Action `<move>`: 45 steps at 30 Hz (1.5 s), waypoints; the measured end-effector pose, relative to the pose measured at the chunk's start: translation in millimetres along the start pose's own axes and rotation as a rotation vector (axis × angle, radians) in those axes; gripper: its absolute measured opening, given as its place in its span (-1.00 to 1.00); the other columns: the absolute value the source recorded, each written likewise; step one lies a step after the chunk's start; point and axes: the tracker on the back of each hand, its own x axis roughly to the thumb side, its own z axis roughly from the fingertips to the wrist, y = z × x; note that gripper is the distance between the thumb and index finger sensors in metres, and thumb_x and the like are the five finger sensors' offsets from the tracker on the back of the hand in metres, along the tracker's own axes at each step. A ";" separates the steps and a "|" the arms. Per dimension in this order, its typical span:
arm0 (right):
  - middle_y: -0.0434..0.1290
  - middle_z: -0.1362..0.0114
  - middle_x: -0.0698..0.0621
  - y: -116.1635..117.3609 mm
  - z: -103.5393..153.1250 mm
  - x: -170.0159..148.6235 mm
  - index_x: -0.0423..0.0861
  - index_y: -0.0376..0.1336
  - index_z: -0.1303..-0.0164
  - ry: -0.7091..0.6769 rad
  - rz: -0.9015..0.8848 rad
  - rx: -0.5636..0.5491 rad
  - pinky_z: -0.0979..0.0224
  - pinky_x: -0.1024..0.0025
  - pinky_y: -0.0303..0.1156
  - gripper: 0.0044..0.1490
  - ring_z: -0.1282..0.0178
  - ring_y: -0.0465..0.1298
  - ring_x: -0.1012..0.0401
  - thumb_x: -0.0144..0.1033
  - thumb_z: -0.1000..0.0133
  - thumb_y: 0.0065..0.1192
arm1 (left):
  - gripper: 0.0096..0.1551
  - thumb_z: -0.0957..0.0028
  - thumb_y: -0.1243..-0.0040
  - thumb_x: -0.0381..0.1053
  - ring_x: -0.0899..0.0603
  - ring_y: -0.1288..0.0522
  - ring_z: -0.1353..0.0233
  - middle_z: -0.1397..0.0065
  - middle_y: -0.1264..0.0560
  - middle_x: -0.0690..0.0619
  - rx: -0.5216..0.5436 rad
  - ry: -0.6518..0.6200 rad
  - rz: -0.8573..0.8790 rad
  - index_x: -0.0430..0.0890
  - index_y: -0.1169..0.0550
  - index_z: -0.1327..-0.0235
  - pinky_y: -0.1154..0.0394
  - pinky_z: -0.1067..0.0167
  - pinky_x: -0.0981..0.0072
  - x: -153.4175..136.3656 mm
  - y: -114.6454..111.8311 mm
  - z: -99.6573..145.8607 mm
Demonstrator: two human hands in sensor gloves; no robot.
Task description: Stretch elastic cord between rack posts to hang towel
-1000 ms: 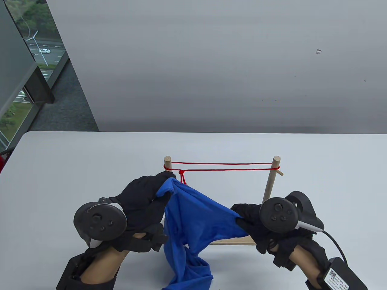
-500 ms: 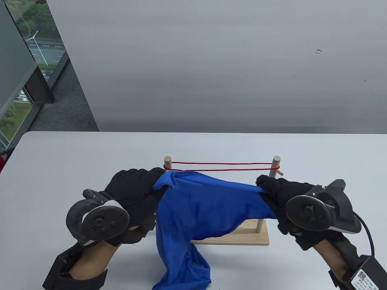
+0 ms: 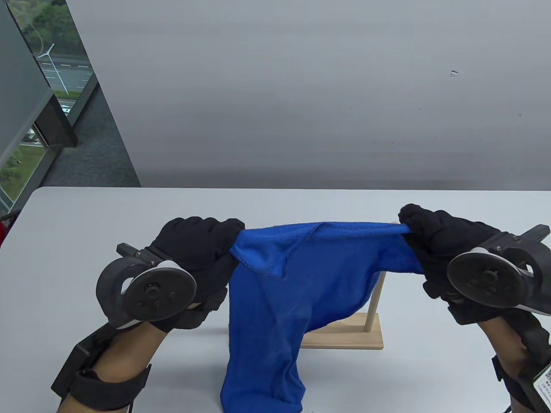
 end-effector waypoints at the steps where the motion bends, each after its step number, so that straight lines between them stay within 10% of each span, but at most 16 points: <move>1: 0.59 0.29 0.15 -3.5 -3.4 -1.7 -0.05 0.34 -0.16 -0.002 0.014 -0.016 0.50 0.49 0.60 -0.46 0.64 0.57 0.44 -0.05 -0.05 0.12 | -0.57 0.00 -0.27 0.26 -0.06 -0.72 0.46 0.43 -0.78 0.16 -0.010 0.001 0.004 -0.03 -0.79 0.25 -0.63 0.14 -0.01 0.7 0.3 -3.8; 18: 0.59 0.29 0.16 -17.6 -51.4 -20.8 -0.01 0.36 -0.16 0.015 -0.074 -0.133 0.48 0.49 0.60 -0.47 0.63 0.56 0.44 -0.03 -0.05 0.15 | -0.56 -0.03 -0.24 0.31 -0.11 -0.73 0.41 0.41 -0.80 0.13 -0.069 0.044 0.016 0.01 -0.81 0.28 -0.61 0.08 -0.05 -5.2 -9.1 -49.7; 45: 0.59 0.24 0.13 79.1 -88.1 -73.5 -0.01 0.44 -0.12 0.134 -0.404 0.078 0.41 0.44 0.62 -0.46 0.57 0.60 0.40 0.00 -0.02 0.30 | -0.56 0.10 -0.43 0.30 -0.20 -0.71 0.14 0.13 -0.78 0.06 -0.478 0.279 0.418 0.03 -0.83 0.21 -0.52 -0.13 -0.17 -100.2 -89.2 -84.3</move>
